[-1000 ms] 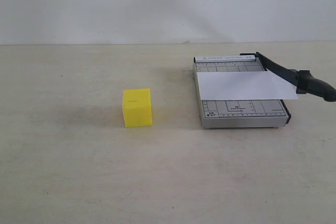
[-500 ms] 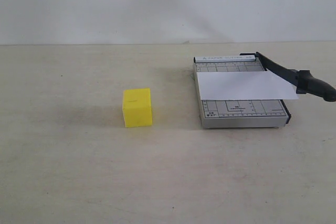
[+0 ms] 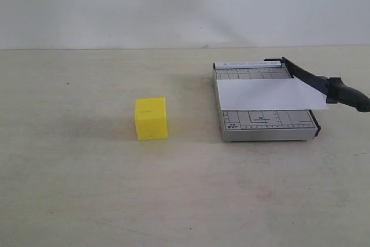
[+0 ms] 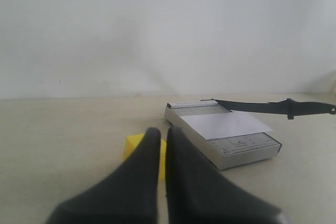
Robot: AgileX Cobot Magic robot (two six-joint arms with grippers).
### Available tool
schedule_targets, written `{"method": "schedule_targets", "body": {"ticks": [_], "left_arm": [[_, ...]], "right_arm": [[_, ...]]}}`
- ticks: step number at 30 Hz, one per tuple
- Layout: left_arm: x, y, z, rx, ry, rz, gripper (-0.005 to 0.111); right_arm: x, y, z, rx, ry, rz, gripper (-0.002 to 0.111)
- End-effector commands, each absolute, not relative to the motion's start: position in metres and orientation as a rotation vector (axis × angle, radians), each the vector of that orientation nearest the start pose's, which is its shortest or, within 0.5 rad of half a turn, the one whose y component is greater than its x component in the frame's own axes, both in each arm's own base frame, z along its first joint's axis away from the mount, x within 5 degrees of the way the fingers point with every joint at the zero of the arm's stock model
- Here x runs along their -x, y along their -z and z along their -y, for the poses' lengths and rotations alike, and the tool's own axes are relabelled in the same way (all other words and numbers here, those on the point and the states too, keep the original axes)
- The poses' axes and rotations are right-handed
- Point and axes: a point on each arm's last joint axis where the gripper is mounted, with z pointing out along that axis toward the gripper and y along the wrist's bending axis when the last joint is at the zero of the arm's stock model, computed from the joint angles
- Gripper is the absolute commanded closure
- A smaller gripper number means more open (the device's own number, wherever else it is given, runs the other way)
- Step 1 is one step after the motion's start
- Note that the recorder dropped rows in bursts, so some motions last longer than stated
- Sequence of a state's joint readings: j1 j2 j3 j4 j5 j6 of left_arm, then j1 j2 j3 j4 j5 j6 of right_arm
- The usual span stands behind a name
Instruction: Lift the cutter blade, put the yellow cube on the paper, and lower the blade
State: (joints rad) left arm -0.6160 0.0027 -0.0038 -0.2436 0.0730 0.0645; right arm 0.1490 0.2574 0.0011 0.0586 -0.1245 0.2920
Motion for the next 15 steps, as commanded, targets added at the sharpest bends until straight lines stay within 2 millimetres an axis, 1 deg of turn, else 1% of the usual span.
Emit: {"method": "schedule_targets", "body": {"ticks": [1, 15], "left_arm": [[-0.0453, -0.2067, 0.0337, -0.342, 0.647, -1.554, 0.102], [-0.0456, -0.2089, 0.0333, -0.332, 0.648, -1.532, 0.102]], "right_arm": [[-0.0774, -0.2076, -0.0111, -0.182, -0.395, -1.616, 0.108], [-0.0774, -0.2074, -0.0111, -0.182, -0.394, -1.618, 0.108]]}}
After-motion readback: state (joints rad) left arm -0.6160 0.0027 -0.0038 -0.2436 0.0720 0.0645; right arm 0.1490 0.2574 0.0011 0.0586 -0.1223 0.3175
